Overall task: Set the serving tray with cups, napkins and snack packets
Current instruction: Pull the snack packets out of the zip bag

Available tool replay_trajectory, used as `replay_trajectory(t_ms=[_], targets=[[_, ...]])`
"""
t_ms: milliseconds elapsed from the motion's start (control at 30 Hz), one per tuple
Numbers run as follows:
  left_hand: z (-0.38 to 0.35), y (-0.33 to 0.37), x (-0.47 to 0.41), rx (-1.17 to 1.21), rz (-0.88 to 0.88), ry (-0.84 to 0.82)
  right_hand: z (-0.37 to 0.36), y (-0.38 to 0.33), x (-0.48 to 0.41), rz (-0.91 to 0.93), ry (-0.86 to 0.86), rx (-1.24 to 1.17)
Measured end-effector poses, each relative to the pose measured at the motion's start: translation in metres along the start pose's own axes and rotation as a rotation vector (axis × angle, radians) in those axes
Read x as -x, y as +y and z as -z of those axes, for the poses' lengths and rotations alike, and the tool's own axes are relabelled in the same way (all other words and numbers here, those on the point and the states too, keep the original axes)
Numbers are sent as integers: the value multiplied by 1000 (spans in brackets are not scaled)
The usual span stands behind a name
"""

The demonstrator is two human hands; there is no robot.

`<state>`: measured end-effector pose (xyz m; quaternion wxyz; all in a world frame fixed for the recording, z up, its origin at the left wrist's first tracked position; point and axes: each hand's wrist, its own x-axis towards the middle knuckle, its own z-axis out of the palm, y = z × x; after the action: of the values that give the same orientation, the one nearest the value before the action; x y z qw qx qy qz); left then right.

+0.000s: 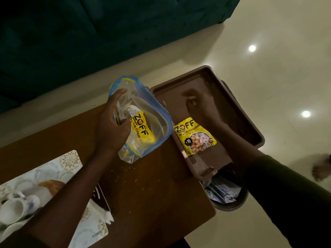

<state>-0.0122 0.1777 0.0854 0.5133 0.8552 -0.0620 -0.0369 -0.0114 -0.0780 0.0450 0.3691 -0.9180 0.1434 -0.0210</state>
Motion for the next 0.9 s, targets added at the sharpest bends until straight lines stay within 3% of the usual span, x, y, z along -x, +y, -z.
replay_trajectory(t_ms=[67, 133, 267, 400, 467, 667, 900], targets=[[5, 0, 1, -4, -6, -12, 7, -42, 2, 3, 58, -266], [11, 0, 2, 8, -7, -17, 14, -84, 15, 122, 98, -419], [23, 3, 1, 30, -19, -32, -3, -141, 54, 349, -47, -319], [31, 6, 3, 62, -7, -44, -40, -139, 53, 103, -544, 132], [33, 6, 7, 77, -6, -58, -57, -133, 36, -20, -655, 313], [39, -3, 21, 105, 16, -88, -111, -119, 21, -131, -801, 419], [44, -14, 27, 63, 25, -46, -133, -118, 42, -325, -617, 214]])
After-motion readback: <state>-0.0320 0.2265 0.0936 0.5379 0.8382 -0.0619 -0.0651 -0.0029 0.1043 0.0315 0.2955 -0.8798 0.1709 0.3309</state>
